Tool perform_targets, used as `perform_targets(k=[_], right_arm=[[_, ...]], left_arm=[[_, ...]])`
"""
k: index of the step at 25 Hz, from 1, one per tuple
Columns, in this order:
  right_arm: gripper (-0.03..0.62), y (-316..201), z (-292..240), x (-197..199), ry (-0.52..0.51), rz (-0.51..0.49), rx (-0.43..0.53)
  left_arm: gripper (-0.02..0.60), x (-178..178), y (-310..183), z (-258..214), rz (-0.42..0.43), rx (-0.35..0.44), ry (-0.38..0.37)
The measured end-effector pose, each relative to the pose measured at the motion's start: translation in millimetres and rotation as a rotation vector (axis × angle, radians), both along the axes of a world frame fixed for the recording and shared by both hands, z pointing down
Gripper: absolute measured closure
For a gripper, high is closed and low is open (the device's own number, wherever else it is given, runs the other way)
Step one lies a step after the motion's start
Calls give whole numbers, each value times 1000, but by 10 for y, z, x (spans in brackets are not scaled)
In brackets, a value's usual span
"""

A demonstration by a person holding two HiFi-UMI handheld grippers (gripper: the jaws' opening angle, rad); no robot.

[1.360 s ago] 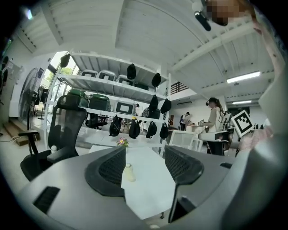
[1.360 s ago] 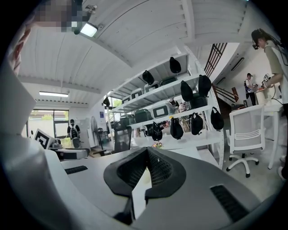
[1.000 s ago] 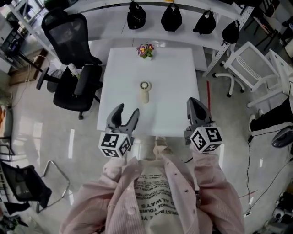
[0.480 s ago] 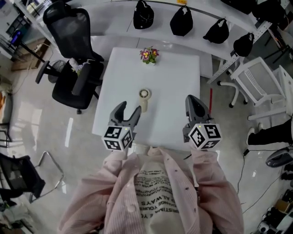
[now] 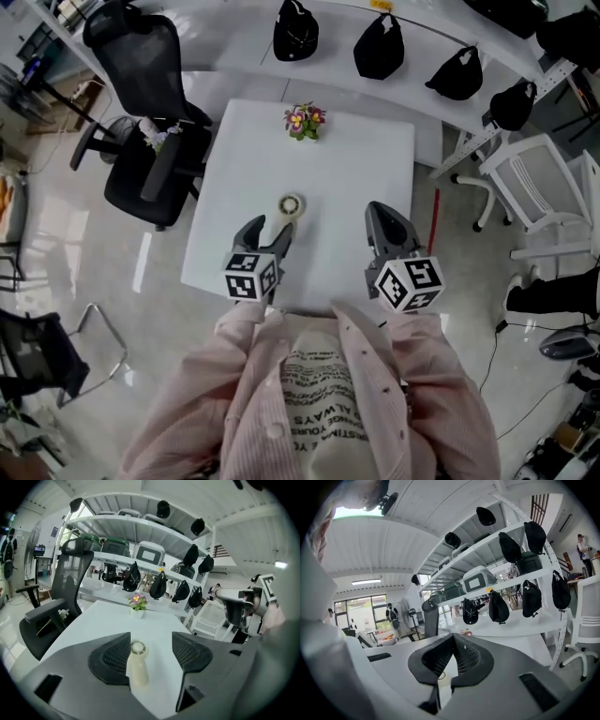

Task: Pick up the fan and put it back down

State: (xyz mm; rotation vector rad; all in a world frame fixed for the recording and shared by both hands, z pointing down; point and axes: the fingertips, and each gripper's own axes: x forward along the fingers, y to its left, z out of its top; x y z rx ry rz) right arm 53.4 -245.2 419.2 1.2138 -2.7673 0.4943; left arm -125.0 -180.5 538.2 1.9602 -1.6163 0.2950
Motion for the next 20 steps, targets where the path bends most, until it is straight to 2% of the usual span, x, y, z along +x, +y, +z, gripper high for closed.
perform_targets(k=[8, 11, 20], right_arm=[[595, -144, 323, -173, 26, -74, -63], [595, -187, 452, -212, 21, -68, -89], [595, -323, 794, -274, 7, -33, -159]], left_arm=[[328, 55, -171, 539, 19, -169, -34], [328, 65, -246, 742, 31, -227, -55], [325, 67, -320, 1322, 38, -430, -38]])
